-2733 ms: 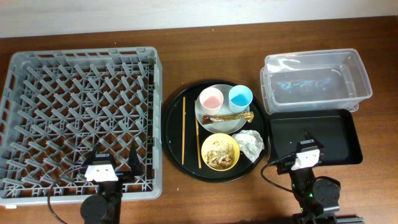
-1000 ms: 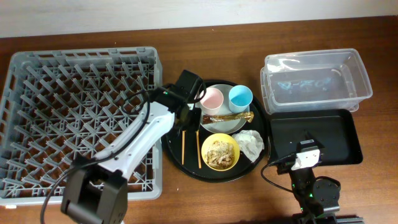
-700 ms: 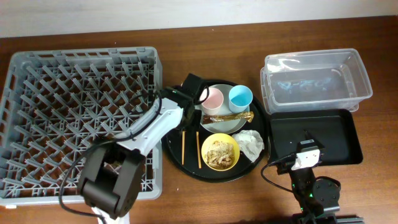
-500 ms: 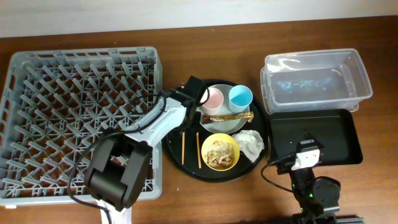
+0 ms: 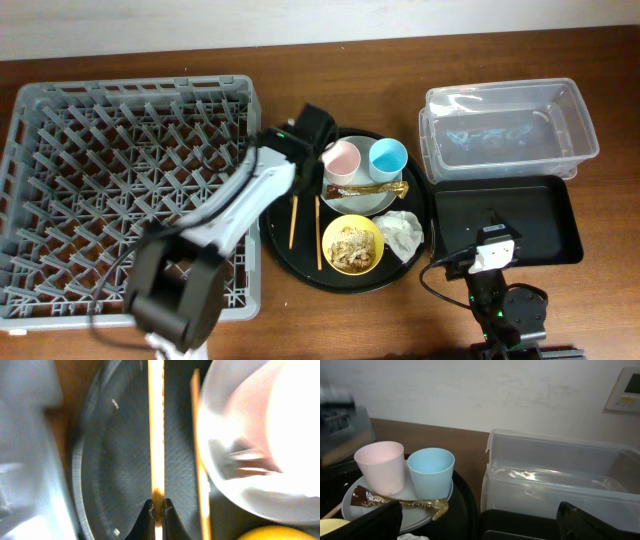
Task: Sort waste into correct bins and load items into the dishwasher rack
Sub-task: 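Grasp one chopstick and place it upright in the dish rack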
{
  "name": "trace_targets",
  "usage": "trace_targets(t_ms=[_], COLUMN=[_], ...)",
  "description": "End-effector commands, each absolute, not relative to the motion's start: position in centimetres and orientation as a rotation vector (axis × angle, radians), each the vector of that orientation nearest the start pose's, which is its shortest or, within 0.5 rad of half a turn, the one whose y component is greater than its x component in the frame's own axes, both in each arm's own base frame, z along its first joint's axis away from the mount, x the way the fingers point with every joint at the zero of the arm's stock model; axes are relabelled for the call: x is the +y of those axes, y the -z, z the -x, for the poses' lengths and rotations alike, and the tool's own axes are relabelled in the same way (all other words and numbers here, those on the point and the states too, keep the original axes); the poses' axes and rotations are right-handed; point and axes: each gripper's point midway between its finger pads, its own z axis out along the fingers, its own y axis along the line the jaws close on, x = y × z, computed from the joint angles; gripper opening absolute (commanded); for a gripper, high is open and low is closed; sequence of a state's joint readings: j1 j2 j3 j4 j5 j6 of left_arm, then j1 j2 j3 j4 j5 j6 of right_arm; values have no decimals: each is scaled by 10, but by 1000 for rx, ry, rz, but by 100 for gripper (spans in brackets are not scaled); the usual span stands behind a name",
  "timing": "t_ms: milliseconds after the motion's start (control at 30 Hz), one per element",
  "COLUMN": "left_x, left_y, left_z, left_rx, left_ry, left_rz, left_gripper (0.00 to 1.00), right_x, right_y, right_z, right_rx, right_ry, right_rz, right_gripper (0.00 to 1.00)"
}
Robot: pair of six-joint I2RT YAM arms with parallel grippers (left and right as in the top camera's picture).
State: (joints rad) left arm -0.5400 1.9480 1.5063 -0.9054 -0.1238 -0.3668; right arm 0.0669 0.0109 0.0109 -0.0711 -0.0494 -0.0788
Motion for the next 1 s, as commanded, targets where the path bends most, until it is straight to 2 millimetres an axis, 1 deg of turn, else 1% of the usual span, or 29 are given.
trace_targets(t_ms=[0, 33, 67, 100, 133, 167, 233, 300, 333, 367, 500, 633, 667, 700, 733, 767, 800, 867, 967], left_x=[-178, -168, -150, -133, -112, -100, -85, -76, -75, -75, -75, -74, -74, -74, -74, -75, -75, -82, -114], left_y=[-173, -181, -188, -189, -184, -178, -168, -155, -151, -138, -118, -104, -104, -104, -104, -104, -105, -117, -148], left_z=[-377, -373, -368, -364, -360, -358, -356, -354, -354, -354, -355, -352, -352, -352, -353, -353, -353, -357, -356], left_rx=[2695, 2694, 2706, 2732, 2782, 2811, 2840, 2862, 2864, 2865, 2861, 2868, 2865, 2863, 2861, 2861, 2858, 2832, 2756], left_ry=[74, 63, 38, 9, -30, -50, -69, -85, -87, -87, -85, -88, -87, -87, -85, -82, -75, -22, 152], left_rz=[-223, -222, -215, -204, -175, -151, -104, -101, -97, -94, -92, -92, -92, -92, -91, -75, -76, -81, -149], left_gripper=[0, 0, 0, 0, 0, 0, 0, 0, 0, 0, 0, 7, 30, 49, 63, 66, 67, 68, 67], right_x=[23, 23, 23, 23, 23, 23, 23, 23, 23, 23, 23, 23, 23, 23, 23, 23, 23, 23, 23], right_y=[-156, -156, -156, -156, -156, -156, -156, -156, -156, -156, -156, -156, -156, -156, -156, -156, -156, -156, -156], right_z=[-245, -245, -245, -245, -245, -245, -245, -245, -245, -245, -245, -245, -245, -245, -245, -245, -245, -245, -245], right_rx=[1639, 1639, 1639, 1639, 1639, 1639, 1639, 1639, 1639, 1639, 1639, 1639, 1639, 1639, 1639, 1639, 1639, 1639, 1639], right_ry=[-25, -25, -25, -25, -25, -25, -25, -25, -25, -25, -25, -25, -25, -25, -25, -25, -25, -25, -25], right_rz=[150, 150, 150, 150, 150, 150, 150, 150, 150, 150, 150, 150, 150, 150, 150, 150, 150, 150, 150], right_gripper=[99, 99, 99, 99, 99, 98, 99, 99, 99, 99, 99, 99, 99, 99, 99, 99, 99, 99, 99])
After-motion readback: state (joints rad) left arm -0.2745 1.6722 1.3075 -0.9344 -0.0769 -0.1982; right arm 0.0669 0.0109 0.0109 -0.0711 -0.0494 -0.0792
